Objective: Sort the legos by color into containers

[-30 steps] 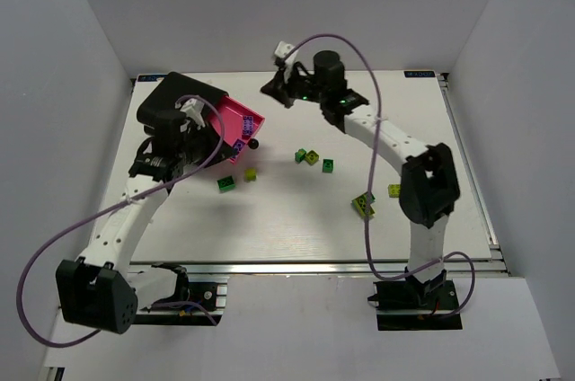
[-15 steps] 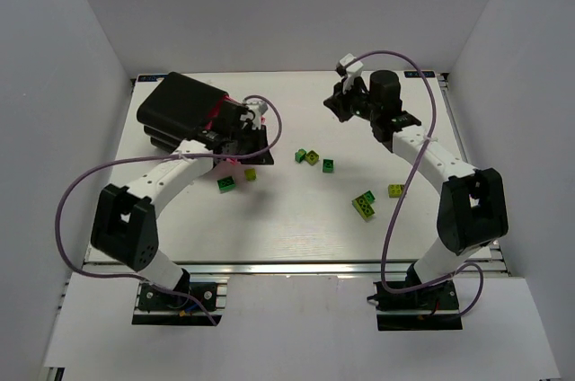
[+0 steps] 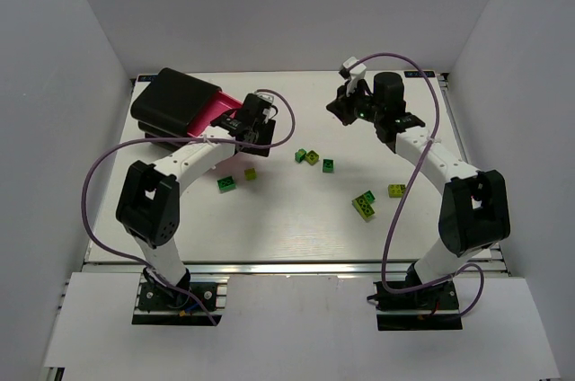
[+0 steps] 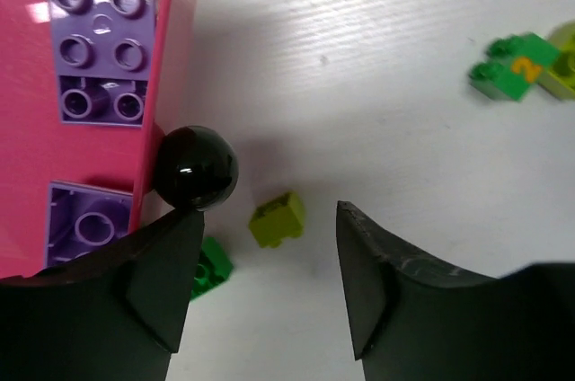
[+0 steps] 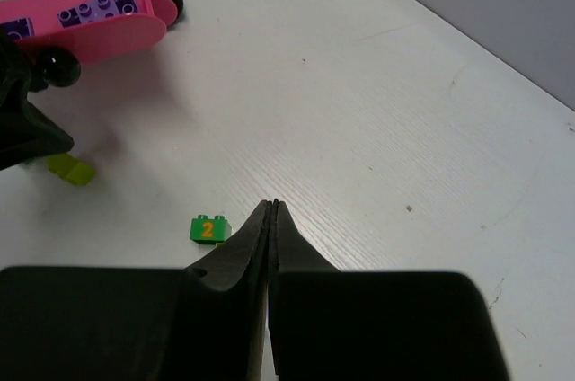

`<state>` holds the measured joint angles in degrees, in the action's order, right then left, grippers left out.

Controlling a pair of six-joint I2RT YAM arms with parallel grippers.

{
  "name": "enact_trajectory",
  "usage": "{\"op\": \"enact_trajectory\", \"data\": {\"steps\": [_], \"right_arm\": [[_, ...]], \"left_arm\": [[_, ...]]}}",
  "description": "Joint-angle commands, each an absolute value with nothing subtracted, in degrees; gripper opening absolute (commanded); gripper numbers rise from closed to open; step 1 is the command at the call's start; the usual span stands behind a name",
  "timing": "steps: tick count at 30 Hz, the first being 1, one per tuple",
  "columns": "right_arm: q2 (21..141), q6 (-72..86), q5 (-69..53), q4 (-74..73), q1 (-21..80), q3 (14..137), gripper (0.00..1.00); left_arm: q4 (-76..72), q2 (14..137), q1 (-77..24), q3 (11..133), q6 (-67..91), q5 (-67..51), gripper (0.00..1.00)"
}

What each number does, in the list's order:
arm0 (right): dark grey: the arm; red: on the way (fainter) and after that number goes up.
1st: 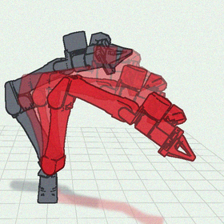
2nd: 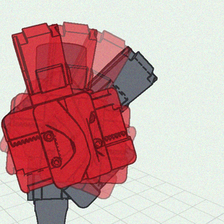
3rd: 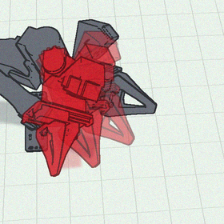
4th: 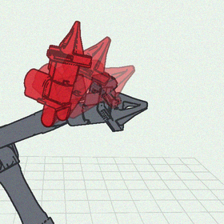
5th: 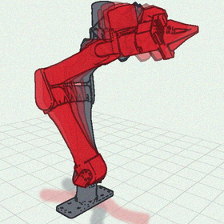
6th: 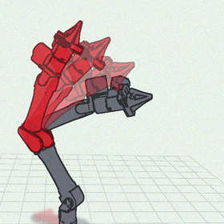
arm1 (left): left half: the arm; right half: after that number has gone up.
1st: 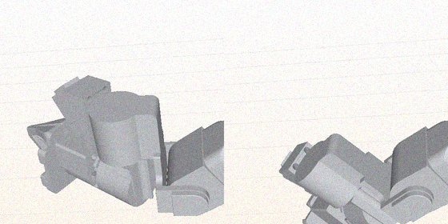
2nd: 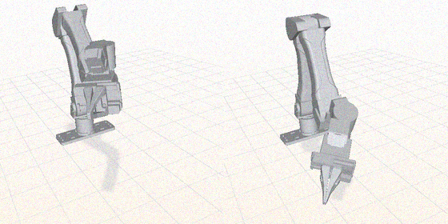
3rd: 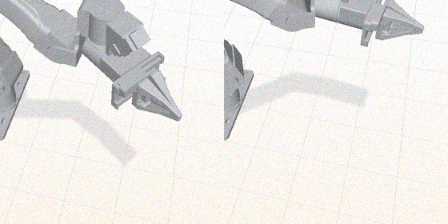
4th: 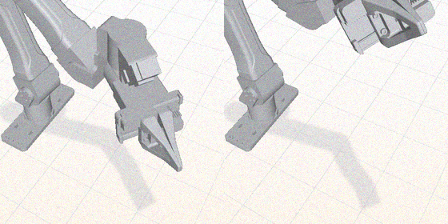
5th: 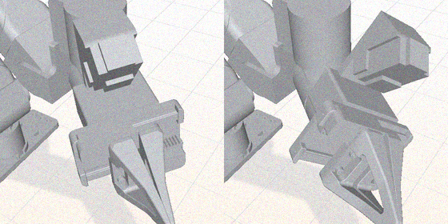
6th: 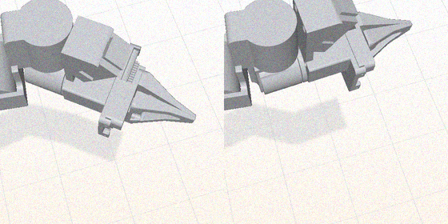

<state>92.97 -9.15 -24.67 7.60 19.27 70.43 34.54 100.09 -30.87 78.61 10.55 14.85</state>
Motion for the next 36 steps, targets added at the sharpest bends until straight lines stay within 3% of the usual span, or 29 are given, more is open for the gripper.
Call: {"op": "enact_trajectory", "data": {"steps": [1,4,11,13,15,17,18,22,36], "right_arm": [[90.9,-8.7,-26.2,7.8,18.3,71.8,0.00],[91.1,-8.7,-26.5,7.7,17.8,71.9,0.00],[91.7,-8.3,-26.9,7.7,17.0,72.4,0.00],[91.8,-8.2,-27.0,7.8,16.7,72.5,0.00],[91.9,-8.1,-27.0,7.9,16.5,72.7,0.00],[92.0,-7.9,-27.2,8.3,16.3,72.7,0.00],[92.2,-7.7,-27.2,8.2,16.2,72.7,0.00],[92.5,-7.6,-27.4,8.3,16.1,72.8,0.00],[93.5,-7.1,-27.9,8.6,15.1,73.1,0.00]], "left_arm": [[35.2,101.2,-29.9,81.3,7.0,24.8,0.72],[34.2,102.1,-29.9,82.0,6.2,26.4,0.78],[34.5,105.0,-29.3,84.8,4.7,30.6,0.80],[34.2,105.1,-28.7,85.3,3.7,29.6,0.67],[33.1,104.8,-28.7,85.4,3.4,29.0,0.37],[32.1,105.0,-28.7,85.3,3.1,29.5,0.35],[32.3,105.3,-28.7,85.7,3.1,30.3,0.35],[33.6,106.4,-28.2,86.6,4.4,34.1,0.73],[33.0,105.7,-26.4,87.9,5.5,44.6,0.96]]}}
